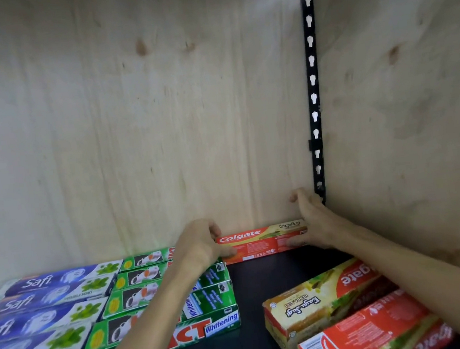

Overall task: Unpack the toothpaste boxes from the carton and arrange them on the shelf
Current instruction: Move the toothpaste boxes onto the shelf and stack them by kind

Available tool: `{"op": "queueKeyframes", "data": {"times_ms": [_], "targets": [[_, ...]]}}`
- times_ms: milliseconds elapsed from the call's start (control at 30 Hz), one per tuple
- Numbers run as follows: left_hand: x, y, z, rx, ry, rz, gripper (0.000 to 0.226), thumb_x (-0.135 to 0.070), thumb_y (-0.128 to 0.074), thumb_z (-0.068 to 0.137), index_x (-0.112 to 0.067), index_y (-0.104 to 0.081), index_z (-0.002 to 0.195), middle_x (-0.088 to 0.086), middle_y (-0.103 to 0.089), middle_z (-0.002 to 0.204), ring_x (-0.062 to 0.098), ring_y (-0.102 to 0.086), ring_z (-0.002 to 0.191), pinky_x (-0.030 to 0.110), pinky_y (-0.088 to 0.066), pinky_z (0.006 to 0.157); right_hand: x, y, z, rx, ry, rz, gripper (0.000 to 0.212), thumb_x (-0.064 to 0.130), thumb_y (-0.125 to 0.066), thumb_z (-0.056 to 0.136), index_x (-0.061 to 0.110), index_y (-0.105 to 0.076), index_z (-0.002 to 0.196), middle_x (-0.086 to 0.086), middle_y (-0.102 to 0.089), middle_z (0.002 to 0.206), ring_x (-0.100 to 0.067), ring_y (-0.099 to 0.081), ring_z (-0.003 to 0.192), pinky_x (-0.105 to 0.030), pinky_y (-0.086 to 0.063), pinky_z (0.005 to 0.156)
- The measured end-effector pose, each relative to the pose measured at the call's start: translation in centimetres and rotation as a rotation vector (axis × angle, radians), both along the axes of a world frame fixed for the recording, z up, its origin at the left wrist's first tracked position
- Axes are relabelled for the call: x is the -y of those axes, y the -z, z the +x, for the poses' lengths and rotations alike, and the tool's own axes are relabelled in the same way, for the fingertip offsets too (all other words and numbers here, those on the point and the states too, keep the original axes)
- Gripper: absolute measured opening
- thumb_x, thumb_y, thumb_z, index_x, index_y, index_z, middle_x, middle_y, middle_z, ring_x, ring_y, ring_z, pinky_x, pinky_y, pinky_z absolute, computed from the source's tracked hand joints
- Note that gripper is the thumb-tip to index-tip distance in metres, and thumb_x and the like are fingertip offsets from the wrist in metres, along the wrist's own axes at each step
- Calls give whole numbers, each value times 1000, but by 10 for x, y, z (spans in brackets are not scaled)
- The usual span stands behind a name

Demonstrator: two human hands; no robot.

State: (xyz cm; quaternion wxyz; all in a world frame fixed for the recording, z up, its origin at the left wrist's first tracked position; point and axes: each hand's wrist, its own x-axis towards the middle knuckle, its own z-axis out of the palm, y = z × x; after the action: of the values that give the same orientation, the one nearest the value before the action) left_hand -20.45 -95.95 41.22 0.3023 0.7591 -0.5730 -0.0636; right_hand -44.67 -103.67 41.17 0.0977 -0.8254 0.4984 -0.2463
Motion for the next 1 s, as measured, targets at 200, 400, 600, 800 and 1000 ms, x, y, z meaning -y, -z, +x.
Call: {"op": "queueKeyframes", "data": {"times_ms": [200,400,600,800,1000], "targets": [[1,2,-10,146,-42,-19,39,-40,-86,73,-26,-65,102,-6,-67,107,14,-65,94,37,-55,89,8,3,1,6,7,-28,86,47,-88,68,27,-29,127,-1,-42,137,-15,-50,112,-38,-48,97],[-5,2,-11,216,-24,2,38,-46,-82,77,-27,-65,105,-6,-66,111,14,-64,96,37,-55,88,6,9,1,-63,12,-31,79,48,-81,78,23,-29,133,-6,-44,145,-23,-52,124,-40,-48,101],[-28,-7,-25,197,70,6,43,-52,-73,84,-30,-61,119,-9,-66,120,13,-62,102,32,-52,86,-14,-6,-5,-139,38,-152,81,57,-73,82,20,-34,143,-5,-45,144,-22,-44,131,-40,-46,102],[-74,0,-52,178,270,-173,36,-59,-68,82,-35,-70,109,-18,-68,112,4,-62,106,33,-52,94,-43,2,-27,-51,-18,-129,65,55,-71,84,24,-45,135,2,-53,134,-16,-51,121,-38,-48,99],[-105,2,-74,63,633,-83,29,-53,-71,87,-37,-73,111,-24,-72,107,-9,-62,107,30,-49,100,-76,5,-48,10,-51,-186,37,54,-72,84,31,-61,110,11,-61,113,-8,-59,103,-32,-53,87]]}}
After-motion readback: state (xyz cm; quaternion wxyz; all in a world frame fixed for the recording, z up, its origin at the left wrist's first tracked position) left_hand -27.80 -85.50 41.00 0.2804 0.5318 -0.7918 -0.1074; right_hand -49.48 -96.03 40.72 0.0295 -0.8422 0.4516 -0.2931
